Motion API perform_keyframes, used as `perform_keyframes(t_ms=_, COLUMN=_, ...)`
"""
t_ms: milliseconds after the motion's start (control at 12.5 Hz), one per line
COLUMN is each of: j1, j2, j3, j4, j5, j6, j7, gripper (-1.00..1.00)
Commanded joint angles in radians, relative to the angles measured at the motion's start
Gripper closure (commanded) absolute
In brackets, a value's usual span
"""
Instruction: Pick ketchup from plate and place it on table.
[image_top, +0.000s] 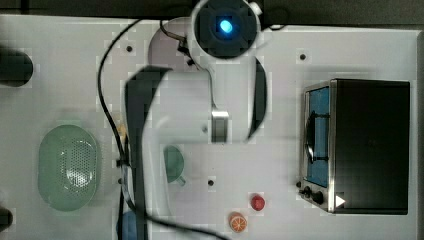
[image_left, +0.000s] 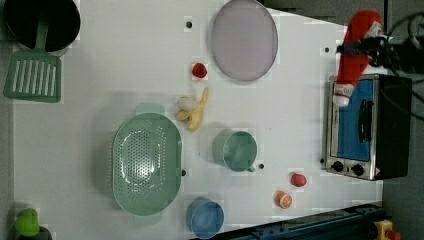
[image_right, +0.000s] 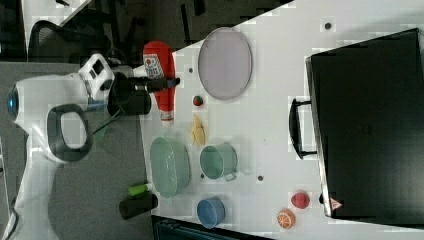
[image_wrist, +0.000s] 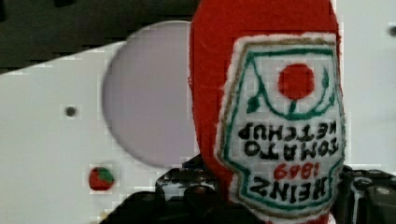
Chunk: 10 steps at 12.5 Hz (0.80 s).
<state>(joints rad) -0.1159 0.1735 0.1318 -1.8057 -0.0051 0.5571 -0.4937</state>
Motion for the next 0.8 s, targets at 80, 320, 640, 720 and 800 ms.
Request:
perform_keyframes(t_ms=80, j1=-0.044, j2=-0.052, j3=-0.021, j4=-0.205, j5=-0.006, j6=0.027, j7=-0.023, gripper=-0.19)
perform_keyframes(t_ms=320, j1=-0.044, j2=-0.110, j3=-0.026, j4=-0.394, j5=-0.006, j6=0.127, j7=-0.023, gripper=-0.19)
perform_keyframes(t_ms=640, j1=-0.044, j2=-0.068, j3=-0.036, j4=-0.546, j5=-0.005, j6=0.277, j7=-0.023, gripper=-0.19)
perform_keyframes(t_ms=720, j1=-0.044, j2=-0.045, j3=-0.037, j4=-0.564, j5=-0.005, j6=0.303, j7=-0.023, gripper=-0.19)
perform_keyframes(t_ms=800, j1=-0.044, j2=-0.020, j3=-0.036, j4=-0.573, j5=-0.005, j6=0.325, j7=-0.023, gripper=-0.19)
